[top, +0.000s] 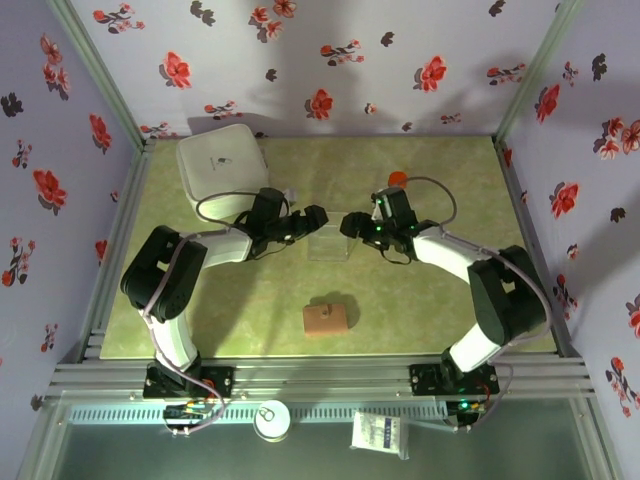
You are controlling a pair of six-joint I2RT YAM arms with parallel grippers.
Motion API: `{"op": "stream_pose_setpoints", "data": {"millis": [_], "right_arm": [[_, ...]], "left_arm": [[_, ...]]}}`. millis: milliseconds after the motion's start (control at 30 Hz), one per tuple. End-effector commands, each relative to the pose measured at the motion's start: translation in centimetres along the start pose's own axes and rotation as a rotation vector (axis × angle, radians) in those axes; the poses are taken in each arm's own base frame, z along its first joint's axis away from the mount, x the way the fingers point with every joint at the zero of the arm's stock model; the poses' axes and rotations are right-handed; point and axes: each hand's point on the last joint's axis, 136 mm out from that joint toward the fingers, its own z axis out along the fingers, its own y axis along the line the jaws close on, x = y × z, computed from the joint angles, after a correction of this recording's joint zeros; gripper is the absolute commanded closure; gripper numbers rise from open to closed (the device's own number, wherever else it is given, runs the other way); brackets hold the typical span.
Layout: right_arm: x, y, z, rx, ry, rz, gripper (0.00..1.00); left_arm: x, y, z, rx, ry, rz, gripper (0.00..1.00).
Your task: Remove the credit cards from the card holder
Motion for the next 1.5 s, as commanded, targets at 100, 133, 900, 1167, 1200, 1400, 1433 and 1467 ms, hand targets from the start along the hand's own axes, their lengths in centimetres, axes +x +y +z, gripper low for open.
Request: {"op": "stream_pose_setpoints", "data": {"millis": [100, 133, 900, 1167, 1200, 1400, 1433, 1467], "right_arm": [[-0.4, 1.3, 2.3, -0.071, 0.032, 0.014, 0.38], [-0.5, 1.5, 2.6, -0.084, 0.033, 0.017, 0.40], [-5.3, 2.6, 6.6, -0.025, 0.048, -0.010, 0.48], [-5.3, 0.2, 5.9, 0.043, 0.058, 0.008, 0.48], [-5.1, -0.1, 6.0, 0.049, 0.061, 0.015, 0.47], [-4.0, -1.2, 6.0, 0.070, 0.082, 0.028, 0.47], [-4.0, -1.2, 6.0, 0.070, 0.082, 0.029, 0.47], [-3.9, -1.3, 5.9, 0.072, 0.081, 0.028, 0.47]], "left_arm": [[1.2, 0.5, 0.3, -0.006, 0.031, -0.032, 0.14], [1.1, 0.4, 0.3, -0.004, 0.029, -0.033, 0.14], [-2.9, 0.1, 4.4, -0.031, 0.049, 0.026, 0.14], [-3.8, 0.3, 4.3, -0.034, 0.041, 0.024, 0.14], [-3.8, 0.3, 4.3, -0.033, 0.042, 0.026, 0.14], [-4.0, 0.7, 3.7, -0.038, 0.036, 0.025, 0.14], [-3.9, 0.8, 3.7, -0.039, 0.035, 0.023, 0.14], [-3.9, 0.8, 3.7, -0.039, 0.034, 0.023, 0.14]]}}
